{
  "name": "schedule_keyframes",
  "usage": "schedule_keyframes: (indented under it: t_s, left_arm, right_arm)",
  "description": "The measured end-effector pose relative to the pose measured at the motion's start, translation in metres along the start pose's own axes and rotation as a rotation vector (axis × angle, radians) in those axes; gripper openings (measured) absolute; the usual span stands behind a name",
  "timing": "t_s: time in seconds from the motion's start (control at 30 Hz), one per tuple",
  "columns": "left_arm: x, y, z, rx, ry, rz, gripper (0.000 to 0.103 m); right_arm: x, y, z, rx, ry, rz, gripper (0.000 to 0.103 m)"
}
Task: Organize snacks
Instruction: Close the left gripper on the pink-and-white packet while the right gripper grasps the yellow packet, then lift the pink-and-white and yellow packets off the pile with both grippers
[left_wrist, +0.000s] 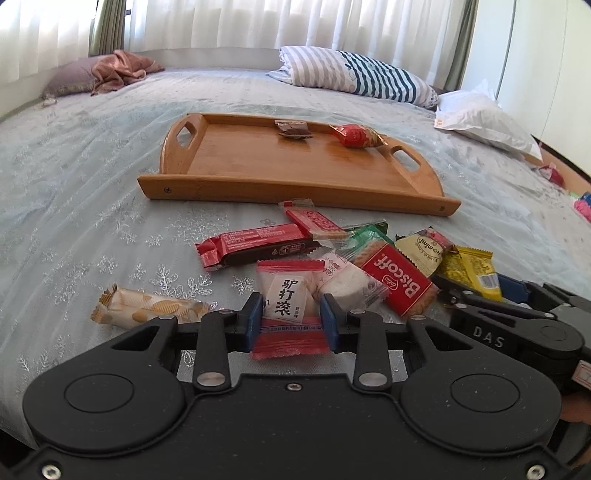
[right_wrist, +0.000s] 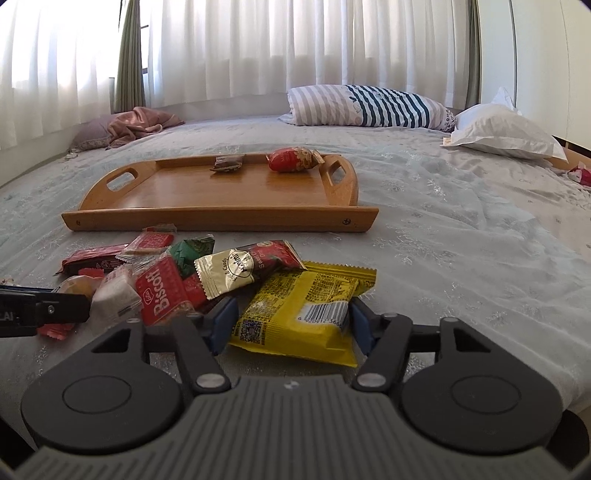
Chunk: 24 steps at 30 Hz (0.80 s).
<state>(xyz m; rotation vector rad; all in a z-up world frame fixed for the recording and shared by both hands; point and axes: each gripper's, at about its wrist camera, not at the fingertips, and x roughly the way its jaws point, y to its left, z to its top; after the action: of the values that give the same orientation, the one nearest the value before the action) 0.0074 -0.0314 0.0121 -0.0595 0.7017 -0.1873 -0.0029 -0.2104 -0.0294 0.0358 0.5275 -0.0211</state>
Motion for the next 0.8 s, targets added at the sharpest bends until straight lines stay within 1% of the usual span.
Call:
schedule_keyframes:
  t_s: [0.27,0.37,0.43,0.5,0.57,0.63,0.8]
  left_arm:
    - [0.004,-0.003,0.002,0.004,0.016,0.02,0.032]
    - [0.007,-0.004,0.003,-0.001,0.031,0.025,0.034]
    - [0.009,-0.005,0.004,0.009,0.041,0.034,0.037]
    - [0.011,-0.007,0.004,0.021,0.042,0.045,0.038]
    - [0.012,-0.008,0.005,0.015,0.041,0.045,0.037]
    - [0.011,-0.005,0.006,-0.003,0.035,0.037,0.033]
    - [0.004,-0.001,0.009,-0.016,0.019,0.028,0.032]
  right_arm:
    - [-0.01,-0.01,0.002,0.017,-0.012,-0.021,0.064]
    - [-0.012,-0.012,0.002,0.014,-0.02,-0.035,0.064]
    - [-0.013,-0.012,0.003,0.007,-0.025,-0.044,0.064]
    - [-0.015,-0.011,0.004,-0.014,-0.034,-0.052,0.064]
    - [-0.017,-0.01,0.005,-0.031,-0.048,-0.051,0.064]
    - [-0.019,-0.009,0.006,-0.041,-0.062,-0.037,0.064]
    - [-0.022,-0.003,0.01,-0.074,-0.087,-0.033,0.064]
